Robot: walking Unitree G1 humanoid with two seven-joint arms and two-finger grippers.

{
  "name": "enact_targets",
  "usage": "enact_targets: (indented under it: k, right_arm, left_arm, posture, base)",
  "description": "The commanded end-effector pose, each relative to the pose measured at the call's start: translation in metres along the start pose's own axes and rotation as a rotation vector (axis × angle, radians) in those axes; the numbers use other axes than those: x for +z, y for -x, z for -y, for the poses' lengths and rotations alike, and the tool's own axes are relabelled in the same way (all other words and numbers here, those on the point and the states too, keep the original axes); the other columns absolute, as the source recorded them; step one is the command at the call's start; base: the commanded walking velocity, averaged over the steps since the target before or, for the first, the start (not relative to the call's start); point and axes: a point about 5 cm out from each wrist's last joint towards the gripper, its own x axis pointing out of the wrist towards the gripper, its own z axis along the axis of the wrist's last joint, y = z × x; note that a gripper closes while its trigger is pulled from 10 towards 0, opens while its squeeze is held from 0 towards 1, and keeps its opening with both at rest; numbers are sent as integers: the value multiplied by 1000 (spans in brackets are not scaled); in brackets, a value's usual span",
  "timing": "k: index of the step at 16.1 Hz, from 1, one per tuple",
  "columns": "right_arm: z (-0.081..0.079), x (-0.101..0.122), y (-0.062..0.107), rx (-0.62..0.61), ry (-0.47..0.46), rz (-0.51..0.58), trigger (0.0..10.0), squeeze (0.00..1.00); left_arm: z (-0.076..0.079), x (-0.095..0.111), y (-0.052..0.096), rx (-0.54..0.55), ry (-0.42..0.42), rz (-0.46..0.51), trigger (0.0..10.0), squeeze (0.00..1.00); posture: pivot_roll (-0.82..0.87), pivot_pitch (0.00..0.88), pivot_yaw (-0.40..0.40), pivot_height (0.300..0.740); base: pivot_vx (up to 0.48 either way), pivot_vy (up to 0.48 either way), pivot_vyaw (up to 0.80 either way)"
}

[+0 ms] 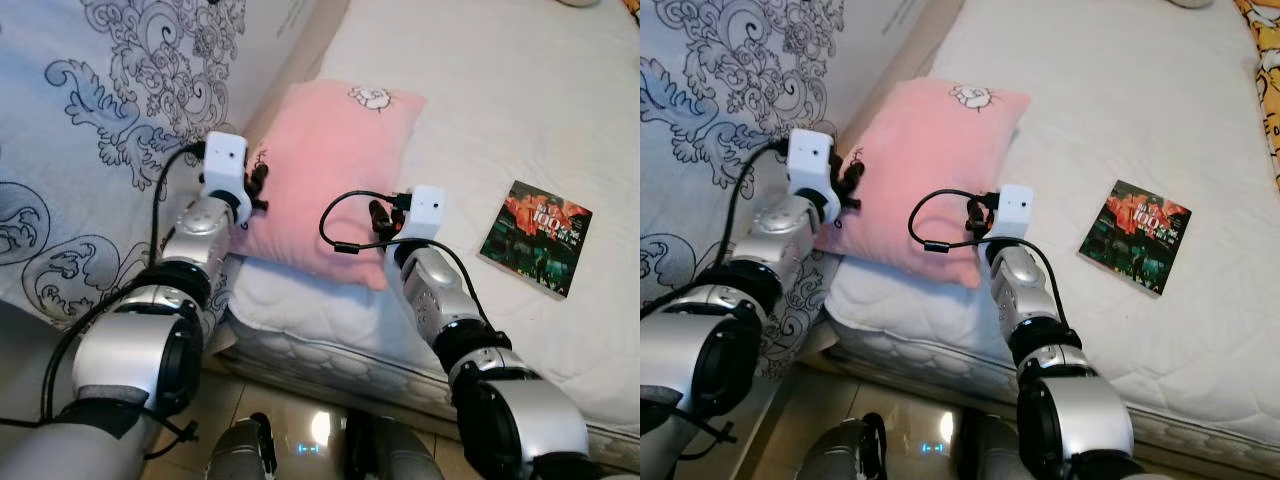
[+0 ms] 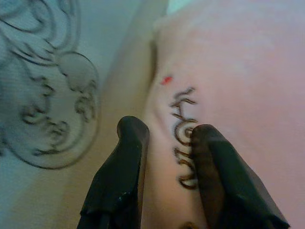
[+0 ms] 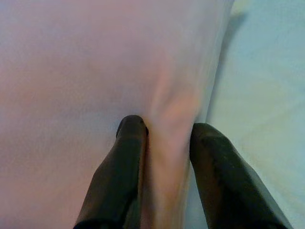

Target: Clean up the room

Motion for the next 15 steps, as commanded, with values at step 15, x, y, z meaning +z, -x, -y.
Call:
enact_targets:
  k: [15]
  right_arm:
    - [72,17,94,-222,75,251,10000,1000]
  left_arm:
    - [39,-48,66,13,163,181,10000,1000]
  posture:
    - [54,0,-56,740]
  base:
    - [0,0,0]
